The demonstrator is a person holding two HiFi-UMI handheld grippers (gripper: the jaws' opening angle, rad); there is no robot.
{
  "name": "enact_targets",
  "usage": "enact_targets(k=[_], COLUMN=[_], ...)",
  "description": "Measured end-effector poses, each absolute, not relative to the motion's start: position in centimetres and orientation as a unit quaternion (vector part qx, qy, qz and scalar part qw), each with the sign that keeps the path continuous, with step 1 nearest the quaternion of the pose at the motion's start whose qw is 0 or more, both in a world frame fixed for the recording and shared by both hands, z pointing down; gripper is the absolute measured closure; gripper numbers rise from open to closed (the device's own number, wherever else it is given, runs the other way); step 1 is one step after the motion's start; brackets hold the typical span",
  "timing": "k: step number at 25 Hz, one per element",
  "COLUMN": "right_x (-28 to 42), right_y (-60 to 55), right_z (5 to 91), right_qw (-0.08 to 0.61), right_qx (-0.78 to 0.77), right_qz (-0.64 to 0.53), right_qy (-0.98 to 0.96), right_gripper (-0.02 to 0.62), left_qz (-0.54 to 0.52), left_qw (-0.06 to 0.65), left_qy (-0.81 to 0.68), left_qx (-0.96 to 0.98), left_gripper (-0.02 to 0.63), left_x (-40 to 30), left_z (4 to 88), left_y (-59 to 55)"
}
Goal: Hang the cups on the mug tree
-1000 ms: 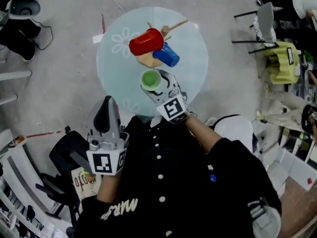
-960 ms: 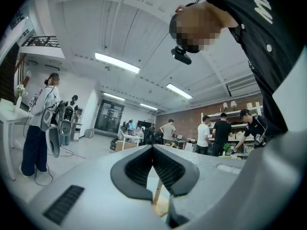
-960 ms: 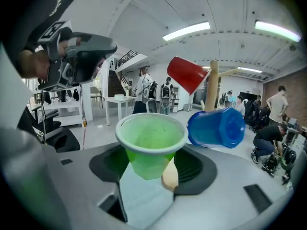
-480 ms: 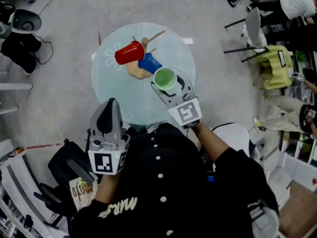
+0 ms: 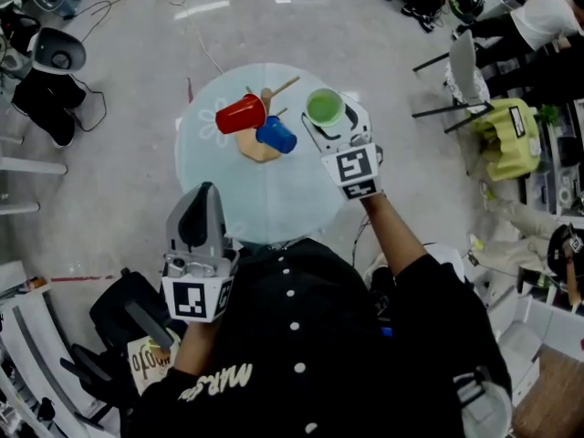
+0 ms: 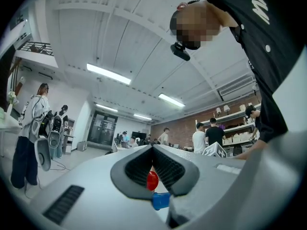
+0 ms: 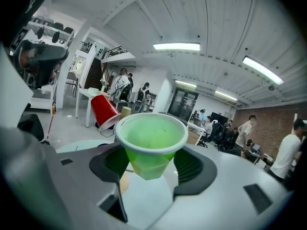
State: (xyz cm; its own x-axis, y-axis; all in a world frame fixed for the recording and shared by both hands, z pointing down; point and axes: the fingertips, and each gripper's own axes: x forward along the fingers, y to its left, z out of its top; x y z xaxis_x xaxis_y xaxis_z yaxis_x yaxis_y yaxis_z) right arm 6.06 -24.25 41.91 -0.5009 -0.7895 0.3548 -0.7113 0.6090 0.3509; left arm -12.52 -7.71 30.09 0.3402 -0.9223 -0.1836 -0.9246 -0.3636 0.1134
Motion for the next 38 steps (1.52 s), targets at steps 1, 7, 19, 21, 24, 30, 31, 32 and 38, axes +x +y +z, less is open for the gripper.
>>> enact_targets(k=[1, 7, 19, 21, 24, 30, 31, 32, 38], right_x=[6.1, 7.1, 5.0, 4.0, 2.7, 0.6, 0.5, 0.4, 0.1], right_y=[-24.8, -27.6, -30.0, -29.5, -28.7, -27.6, -27.5, -27.5, -27.0], right_z=[41.9, 43.0, 40.9, 40.8, 41.2, 42.2, 42.2, 42.3, 43.0], right_qw=[0.252, 0.321, 0.410, 0.417, 0.425, 0.436, 0.437, 0.440, 0.457], right_qx=[0.435, 0.439, 0.393, 0.376, 0.348, 0.303, 0.300, 0.297, 0.265], right_qz=[-0.084, -0.139, -0.320, -0.354, -0.399, -0.470, -0.482, -0.495, -0.556], right_qy=[-0.860, -0.828, -0.758, -0.748, -0.734, -0.705, -0.697, -0.688, -0.642], right_gripper=[0.307, 0.307, 0.307, 0.307, 0.307, 0.307, 0.307, 0.308, 0.308], left_qz=[0.107, 0.113, 0.125, 0.126, 0.127, 0.129, 0.129, 0.128, 0.129], left_qw=[0.007, 0.025, 0.040, 0.040, 0.040, 0.037, 0.036, 0.036, 0.033], left_qy=[0.567, 0.577, 0.589, 0.591, 0.594, 0.600, 0.601, 0.602, 0.606], left_qx=[-0.817, -0.808, -0.798, -0.796, -0.793, -0.788, -0.788, -0.787, -0.784], left_gripper=[0.612, 0.612, 0.612, 0.612, 0.612, 0.612, 0.612, 0.612, 0.612], left_x=[-12.7, -13.3, -13.8, -13.9, -14.1, -14.6, -14.7, -14.7, -15.0], left_z=[29.9, 28.3, 27.2, 27.1, 27.0, 27.2, 27.2, 27.3, 27.5], left_y=[-7.7, -7.3, -5.8, -5.5, -5.1, -4.5, -4.5, -4.4, -4.1])
